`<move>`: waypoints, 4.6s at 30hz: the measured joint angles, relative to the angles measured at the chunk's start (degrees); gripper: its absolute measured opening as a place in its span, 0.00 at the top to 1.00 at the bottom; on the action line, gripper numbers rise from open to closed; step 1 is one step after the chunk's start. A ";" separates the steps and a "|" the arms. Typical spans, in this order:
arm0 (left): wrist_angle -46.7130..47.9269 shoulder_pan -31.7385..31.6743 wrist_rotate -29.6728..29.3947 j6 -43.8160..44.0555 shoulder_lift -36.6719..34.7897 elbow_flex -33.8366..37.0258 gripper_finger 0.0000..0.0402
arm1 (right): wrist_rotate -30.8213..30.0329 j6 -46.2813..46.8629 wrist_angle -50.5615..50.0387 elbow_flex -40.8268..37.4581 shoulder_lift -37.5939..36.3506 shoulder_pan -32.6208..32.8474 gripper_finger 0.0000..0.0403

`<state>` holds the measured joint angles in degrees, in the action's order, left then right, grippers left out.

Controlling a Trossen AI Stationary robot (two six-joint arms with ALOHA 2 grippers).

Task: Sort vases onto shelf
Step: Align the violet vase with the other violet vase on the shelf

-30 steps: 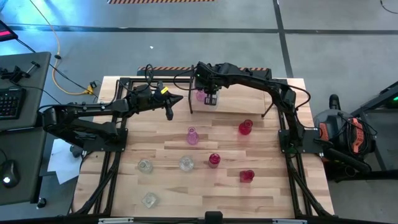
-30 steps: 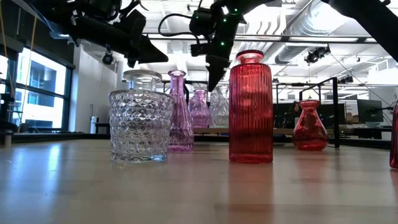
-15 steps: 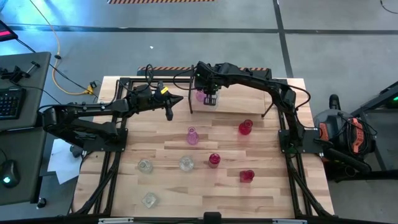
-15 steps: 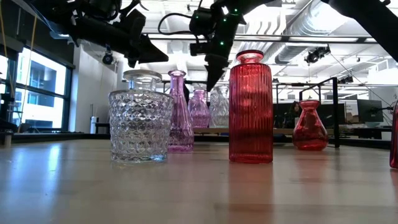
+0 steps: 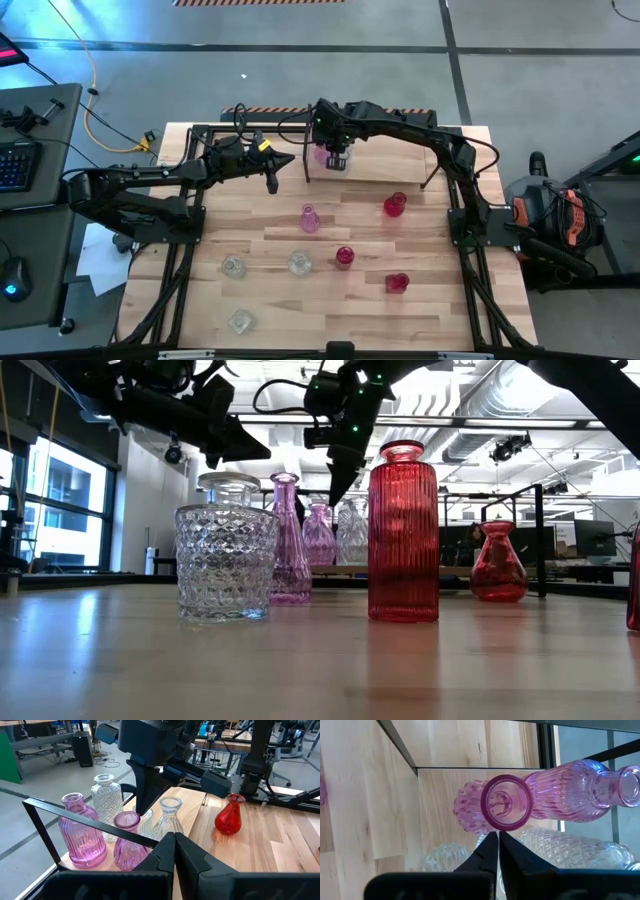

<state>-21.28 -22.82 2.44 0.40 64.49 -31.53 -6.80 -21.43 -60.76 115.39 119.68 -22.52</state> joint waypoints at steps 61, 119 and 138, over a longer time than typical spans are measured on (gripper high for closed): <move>-0.09 -0.01 0.00 -0.02 0.00 0.00 1.00 | 3.21 -0.17 -1.20 1.92 8.09 0.61 1.00; 50.67 -27.66 0.90 0.44 -1.81 -34.94 1.00 | 18.28 3.86 -1.14 19.66 -10.53 -9.10 1.00; 69.27 -29.34 -3.62 -14.63 19.50 -44.76 0.68 | 17.67 2.70 -27.36 19.58 -19.43 -4.35 1.00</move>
<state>47.99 -52.16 -1.19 -14.23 83.99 -76.29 10.87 -18.73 -88.12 134.98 100.25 -26.87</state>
